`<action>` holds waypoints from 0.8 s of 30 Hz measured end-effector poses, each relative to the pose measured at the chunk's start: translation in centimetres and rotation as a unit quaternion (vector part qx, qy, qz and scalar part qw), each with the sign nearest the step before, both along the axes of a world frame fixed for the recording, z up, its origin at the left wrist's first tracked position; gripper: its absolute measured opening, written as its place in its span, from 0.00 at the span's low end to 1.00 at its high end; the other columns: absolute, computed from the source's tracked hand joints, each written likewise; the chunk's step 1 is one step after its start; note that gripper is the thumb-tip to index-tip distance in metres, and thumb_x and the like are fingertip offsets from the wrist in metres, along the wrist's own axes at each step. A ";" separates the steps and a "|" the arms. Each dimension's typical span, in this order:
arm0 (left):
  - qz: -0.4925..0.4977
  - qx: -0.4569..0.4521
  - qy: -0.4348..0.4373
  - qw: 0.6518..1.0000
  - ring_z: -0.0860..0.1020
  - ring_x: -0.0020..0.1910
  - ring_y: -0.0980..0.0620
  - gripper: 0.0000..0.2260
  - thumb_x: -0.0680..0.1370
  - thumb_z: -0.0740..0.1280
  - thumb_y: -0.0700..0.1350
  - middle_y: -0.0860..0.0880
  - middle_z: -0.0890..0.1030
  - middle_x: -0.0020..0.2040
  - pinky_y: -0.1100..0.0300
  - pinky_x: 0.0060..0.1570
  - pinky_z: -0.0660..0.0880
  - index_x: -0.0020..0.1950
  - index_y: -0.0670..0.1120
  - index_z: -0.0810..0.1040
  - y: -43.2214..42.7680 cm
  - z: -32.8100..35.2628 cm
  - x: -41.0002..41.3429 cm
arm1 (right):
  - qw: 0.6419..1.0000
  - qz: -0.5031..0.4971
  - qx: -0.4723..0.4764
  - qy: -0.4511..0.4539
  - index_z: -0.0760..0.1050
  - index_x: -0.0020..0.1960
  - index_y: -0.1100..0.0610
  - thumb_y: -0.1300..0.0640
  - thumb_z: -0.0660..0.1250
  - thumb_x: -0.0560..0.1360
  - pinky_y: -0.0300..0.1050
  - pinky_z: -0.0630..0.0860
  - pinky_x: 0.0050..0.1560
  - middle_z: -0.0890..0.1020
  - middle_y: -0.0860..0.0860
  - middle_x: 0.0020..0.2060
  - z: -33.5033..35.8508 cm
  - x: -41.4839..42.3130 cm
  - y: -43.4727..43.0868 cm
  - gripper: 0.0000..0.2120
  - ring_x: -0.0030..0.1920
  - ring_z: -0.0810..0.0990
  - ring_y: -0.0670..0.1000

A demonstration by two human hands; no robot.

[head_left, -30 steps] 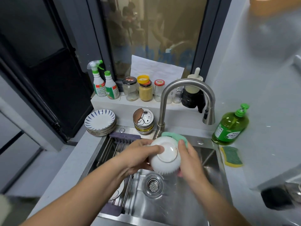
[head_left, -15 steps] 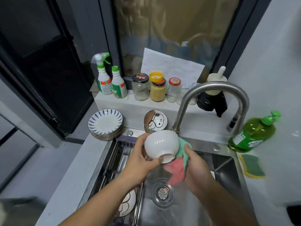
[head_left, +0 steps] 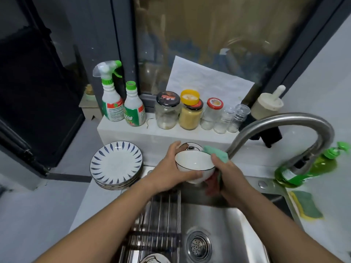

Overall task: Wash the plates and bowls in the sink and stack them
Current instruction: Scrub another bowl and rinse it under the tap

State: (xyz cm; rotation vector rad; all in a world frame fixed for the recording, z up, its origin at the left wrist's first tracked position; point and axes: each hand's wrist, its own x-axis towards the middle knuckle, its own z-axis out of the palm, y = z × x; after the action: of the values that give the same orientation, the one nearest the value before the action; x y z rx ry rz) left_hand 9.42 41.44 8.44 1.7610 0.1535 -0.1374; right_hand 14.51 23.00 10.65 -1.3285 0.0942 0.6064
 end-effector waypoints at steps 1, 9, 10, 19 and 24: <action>-0.002 0.020 -0.002 1.000 0.71 0.68 0.57 0.49 0.69 0.82 0.48 0.58 0.70 0.72 0.71 0.62 0.67 0.80 0.54 0.54 0.5 0.0 0.5 | 0.999 -0.001 -0.044 -0.028 0.78 0.63 0.47 0.53 0.59 0.83 0.50 0.78 0.31 0.84 0.59 0.48 -0.5 0.4 0.2 0.12 0.40 0.81 0.61; -0.022 0.112 -0.112 0.987 0.64 0.75 0.59 0.54 0.64 0.85 0.53 0.57 0.64 0.77 0.63 0.73 0.64 0.81 0.54 0.57 1.9 -2.9 3.4 | 0.974 -0.067 -0.163 -0.142 0.77 0.64 0.43 0.53 0.59 0.83 0.52 0.76 0.33 0.84 0.49 0.41 -2.0 2.0 1.9 0.14 0.35 0.75 0.54; -0.023 0.124 -0.123 0.984 0.63 0.75 0.59 0.54 0.64 0.85 0.53 0.58 0.64 0.78 0.62 0.74 0.63 0.82 0.54 0.57 1.8 -3.3 3.8 | 0.973 -0.070 -0.160 -0.153 0.77 0.65 0.41 0.54 0.57 0.84 0.49 0.76 0.36 0.85 0.43 0.44 -2.0 2.0 2.1 0.16 0.37 0.75 0.50; 0.002 0.144 -0.142 0.979 0.64 0.75 0.57 0.51 0.62 0.85 0.53 0.58 0.66 0.76 0.60 0.74 0.63 0.79 0.54 0.62 1.3 -6.4 5.0 | 0.962 -0.105 -0.151 -0.202 0.74 0.70 0.51 0.62 0.54 0.85 0.38 0.73 0.66 0.80 0.44 0.65 -4.0 1.8 3.3 0.18 0.64 0.77 0.40; 0.009 0.161 -0.147 0.976 0.63 0.74 0.59 0.51 0.62 0.85 0.54 0.61 0.65 0.74 0.70 0.71 0.59 0.79 0.52 0.62 1.0 -7.5 5.4 | 0.964 -0.189 -0.100 -0.160 0.76 0.66 0.45 0.56 0.53 0.86 0.36 0.72 0.27 0.82 0.49 0.50 -4.5 1.4 3.5 0.17 0.33 0.76 0.39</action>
State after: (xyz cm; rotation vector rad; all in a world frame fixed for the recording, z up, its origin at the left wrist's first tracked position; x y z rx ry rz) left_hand 14.77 42.42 0.95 2.0800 -0.0268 0.1726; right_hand 15.96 26.53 6.14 -1.5400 0.1433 0.0545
